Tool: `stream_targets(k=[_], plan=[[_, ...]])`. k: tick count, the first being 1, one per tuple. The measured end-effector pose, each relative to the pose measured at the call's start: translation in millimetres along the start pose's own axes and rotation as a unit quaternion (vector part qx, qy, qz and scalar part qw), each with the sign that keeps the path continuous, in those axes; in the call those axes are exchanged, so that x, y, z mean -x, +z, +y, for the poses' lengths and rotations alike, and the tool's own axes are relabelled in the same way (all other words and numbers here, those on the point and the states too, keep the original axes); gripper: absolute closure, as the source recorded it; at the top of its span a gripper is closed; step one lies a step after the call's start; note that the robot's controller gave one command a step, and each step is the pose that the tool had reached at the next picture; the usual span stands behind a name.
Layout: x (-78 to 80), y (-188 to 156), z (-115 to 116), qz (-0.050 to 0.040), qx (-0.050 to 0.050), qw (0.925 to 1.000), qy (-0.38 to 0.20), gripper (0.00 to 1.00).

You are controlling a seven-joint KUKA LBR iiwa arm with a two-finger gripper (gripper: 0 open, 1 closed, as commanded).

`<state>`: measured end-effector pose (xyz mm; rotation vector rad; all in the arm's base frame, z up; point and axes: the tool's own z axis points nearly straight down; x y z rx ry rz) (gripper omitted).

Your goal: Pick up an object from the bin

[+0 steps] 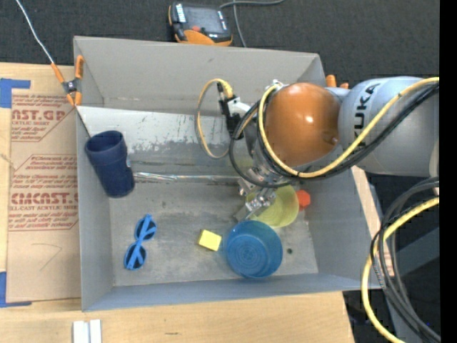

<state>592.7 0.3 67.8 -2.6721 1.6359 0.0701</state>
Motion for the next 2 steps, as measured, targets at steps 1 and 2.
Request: stream_targets(k=[1, 2], plan=[[28.6, 2, 69, -0.0028, 0.000, 0.9943, -0.106, 1.00], [19.2, -33, 95, -0.0062, 0.001, 0.9435, -0.331, 1.00]])
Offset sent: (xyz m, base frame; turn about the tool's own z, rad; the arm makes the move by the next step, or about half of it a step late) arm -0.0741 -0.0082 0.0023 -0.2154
